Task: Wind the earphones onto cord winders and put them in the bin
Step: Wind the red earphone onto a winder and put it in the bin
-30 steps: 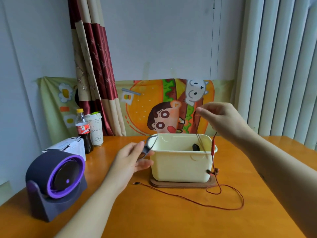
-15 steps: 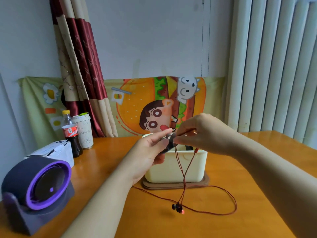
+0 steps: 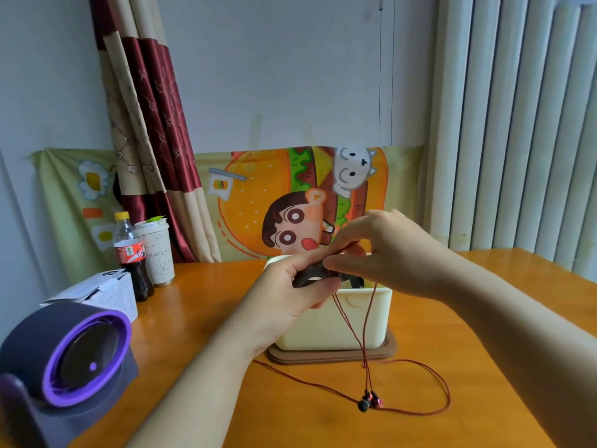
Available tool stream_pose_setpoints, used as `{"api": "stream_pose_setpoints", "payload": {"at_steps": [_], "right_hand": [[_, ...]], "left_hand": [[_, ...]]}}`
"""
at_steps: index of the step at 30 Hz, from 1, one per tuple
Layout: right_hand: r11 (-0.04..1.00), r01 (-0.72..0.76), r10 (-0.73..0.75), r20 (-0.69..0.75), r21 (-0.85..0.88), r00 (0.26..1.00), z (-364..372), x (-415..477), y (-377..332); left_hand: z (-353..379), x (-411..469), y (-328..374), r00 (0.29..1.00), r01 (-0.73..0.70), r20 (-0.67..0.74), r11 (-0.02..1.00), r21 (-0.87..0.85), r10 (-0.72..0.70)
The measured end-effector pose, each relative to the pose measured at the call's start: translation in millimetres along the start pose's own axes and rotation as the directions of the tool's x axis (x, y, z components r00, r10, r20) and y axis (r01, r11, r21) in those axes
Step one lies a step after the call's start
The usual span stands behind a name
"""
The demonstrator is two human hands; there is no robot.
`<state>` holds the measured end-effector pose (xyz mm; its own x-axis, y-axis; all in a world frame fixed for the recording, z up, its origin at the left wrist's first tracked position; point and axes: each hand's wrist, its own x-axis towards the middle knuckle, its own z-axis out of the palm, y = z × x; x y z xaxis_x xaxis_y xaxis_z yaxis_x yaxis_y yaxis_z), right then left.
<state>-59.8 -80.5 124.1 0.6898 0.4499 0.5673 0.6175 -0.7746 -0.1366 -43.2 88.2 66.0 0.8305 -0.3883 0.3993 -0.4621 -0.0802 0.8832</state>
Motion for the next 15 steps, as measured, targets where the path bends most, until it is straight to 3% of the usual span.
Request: {"api": "stream_pose_setpoints", "payload": {"at_steps": [5,9,12,15], "right_hand": [[0.998,-0.049,0.051,-0.072,0.028,0.996,-0.9,-4.6,1.9],[0.987,-0.070,0.086,-0.105,0.145,0.991,-3.2,-9.0,3.9],[0.979,-0.056,0.085,-0.140,0.198,0.987,-7.2,-11.3,3.7],[0.951,-0.091,0.126,-0.103,0.296,0.987,-9.0,-15.9,3.9]], "left_hand": [[8.7,8.2,-8.4,0.983,-0.043,-0.156,0.953,0.299,0.094],[8.3,12.6,-19.5,0.973,-0.080,-0.154,0.879,0.469,0.171],[9.1,12.9,-28.7,0.969,-0.045,-0.187,0.864,0.502,0.160],[5.0,11.8,-35.3,0.933,0.017,-0.341,0.929,0.369,0.118]]}}
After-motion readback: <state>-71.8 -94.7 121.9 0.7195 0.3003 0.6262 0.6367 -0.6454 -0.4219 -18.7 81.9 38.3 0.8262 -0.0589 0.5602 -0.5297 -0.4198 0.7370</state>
